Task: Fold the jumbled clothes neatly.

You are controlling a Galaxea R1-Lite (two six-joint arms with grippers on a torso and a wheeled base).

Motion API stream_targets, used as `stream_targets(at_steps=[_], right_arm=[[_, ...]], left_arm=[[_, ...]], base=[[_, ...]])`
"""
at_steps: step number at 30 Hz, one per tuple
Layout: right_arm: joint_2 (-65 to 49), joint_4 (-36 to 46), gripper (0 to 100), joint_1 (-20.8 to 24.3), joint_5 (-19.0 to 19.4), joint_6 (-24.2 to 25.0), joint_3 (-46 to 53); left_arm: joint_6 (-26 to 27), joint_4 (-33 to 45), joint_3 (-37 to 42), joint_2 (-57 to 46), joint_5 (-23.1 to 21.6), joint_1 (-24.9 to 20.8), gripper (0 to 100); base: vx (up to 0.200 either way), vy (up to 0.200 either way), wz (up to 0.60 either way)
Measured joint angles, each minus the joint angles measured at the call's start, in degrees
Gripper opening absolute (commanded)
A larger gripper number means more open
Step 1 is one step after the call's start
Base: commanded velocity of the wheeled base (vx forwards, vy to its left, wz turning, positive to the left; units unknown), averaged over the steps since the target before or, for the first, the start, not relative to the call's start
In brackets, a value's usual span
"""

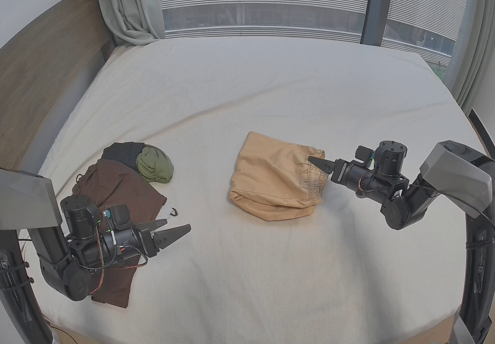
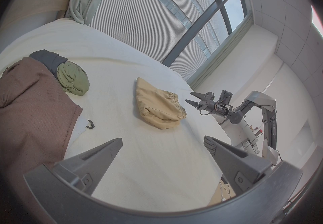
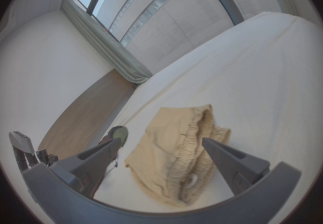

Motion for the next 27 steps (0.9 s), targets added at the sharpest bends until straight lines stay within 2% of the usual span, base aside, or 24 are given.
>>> stream_targets(at_steps=[11, 21, 27], right_arm=[[-0.6, 0.5, 100, 4.9, -0.1, 0.1, -1.0], [5.2, 0.3, 100, 5.4, -0.5, 0.0, -2.8], [8.6, -0.3, 100, 5.2, -1.6, -2.1, -3.3]], left_arm=[[0.0, 0.0, -0.1, 0.0, 0.0, 0.0, 100], [0.0, 0.0, -0.1, 0.0, 0.0, 0.0, 100], [0.1, 0.0, -0.1, 0.0, -0.1, 0.0, 100]], base=[[0.0, 0.0, 0.0], [0.0, 0.0, 0.0], [0.0, 0.0, 0.0]])
